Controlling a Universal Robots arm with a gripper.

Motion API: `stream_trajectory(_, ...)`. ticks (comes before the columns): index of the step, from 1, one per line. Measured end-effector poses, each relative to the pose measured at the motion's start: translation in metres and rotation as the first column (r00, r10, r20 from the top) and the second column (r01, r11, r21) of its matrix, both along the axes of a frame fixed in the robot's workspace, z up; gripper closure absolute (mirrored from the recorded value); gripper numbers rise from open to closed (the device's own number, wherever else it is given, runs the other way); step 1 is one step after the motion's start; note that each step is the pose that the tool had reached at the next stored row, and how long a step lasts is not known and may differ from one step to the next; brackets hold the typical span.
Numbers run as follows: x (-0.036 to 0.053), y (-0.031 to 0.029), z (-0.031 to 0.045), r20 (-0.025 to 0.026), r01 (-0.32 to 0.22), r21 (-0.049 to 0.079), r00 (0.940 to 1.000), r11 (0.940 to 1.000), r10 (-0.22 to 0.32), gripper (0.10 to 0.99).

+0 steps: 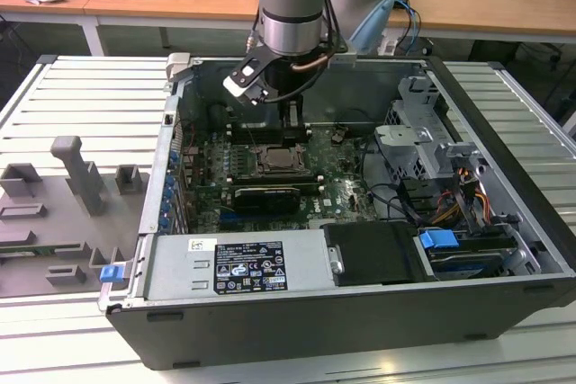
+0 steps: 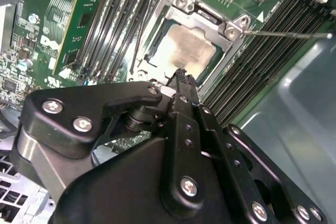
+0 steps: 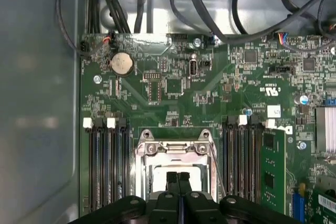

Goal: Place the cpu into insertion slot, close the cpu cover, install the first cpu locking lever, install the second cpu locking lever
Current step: 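Close the cpu cover, then install the first cpu locking lever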

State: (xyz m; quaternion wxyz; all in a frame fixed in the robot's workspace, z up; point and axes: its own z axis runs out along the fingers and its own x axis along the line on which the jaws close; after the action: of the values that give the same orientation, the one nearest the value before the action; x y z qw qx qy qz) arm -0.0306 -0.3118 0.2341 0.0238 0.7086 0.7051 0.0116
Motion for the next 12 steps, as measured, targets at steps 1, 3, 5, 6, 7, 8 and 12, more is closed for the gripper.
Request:
stream_trajectory(1, -0.0009, 0.0000, 0.0000, 0.0000, 0.000, 0.000, 1.0000, 1.0000, 0.000, 0.980)
stream_trajectory(3, -0.0031, 0.0000, -0.0001, 0.0000, 0.000, 0.000, 1.0000, 1.0000, 0.000, 0.980)
stream_trajectory(5, -0.0043, 0.0000, 0.0000, -0.0001, 0.000, 0.000, 1.0000, 1.0000, 0.000, 0.980)
stream_trajectory(6, -0.0049, 0.0000, -0.0001, 0.0000, 0.000, 0.000, 1.0000, 1.0000, 0.000, 0.980)
stream_trajectory(7, -0.0056, 0.0000, 0.0000, 0.0000, 0.000, 0.000, 1.0000, 1.0000, 0.000, 0.980)
stream_trajectory(8, -0.0061, 0.0000, 0.0000, 0.0000, 0.000, 0.000, 1.0000, 1.0000, 0.000, 0.980)
stream_trajectory(12, -0.0074, 0.0003, 0.0029, -0.0001, 0.000, -0.001, 1.0000, 1.0000, 0.000, 0.980)
